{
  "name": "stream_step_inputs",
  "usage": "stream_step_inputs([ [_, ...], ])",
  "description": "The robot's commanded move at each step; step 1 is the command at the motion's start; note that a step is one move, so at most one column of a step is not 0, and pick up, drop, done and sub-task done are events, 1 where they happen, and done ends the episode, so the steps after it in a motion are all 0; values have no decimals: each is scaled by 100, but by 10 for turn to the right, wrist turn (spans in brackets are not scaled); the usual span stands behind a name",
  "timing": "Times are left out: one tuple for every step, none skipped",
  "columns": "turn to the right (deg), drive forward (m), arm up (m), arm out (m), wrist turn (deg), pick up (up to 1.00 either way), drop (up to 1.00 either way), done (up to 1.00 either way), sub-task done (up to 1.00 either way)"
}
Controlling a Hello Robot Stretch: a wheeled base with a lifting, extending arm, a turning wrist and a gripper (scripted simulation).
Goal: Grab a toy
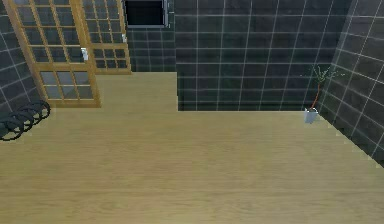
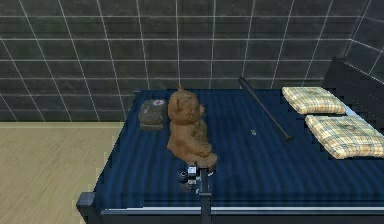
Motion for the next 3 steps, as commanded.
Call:
stream_step_inputs([
  [0,0,0,0,0,100,0,0,0],
  [0,0,10,0,0,0,0,0,0],
  [0,0,0,0,0,0,0,100,0],
])
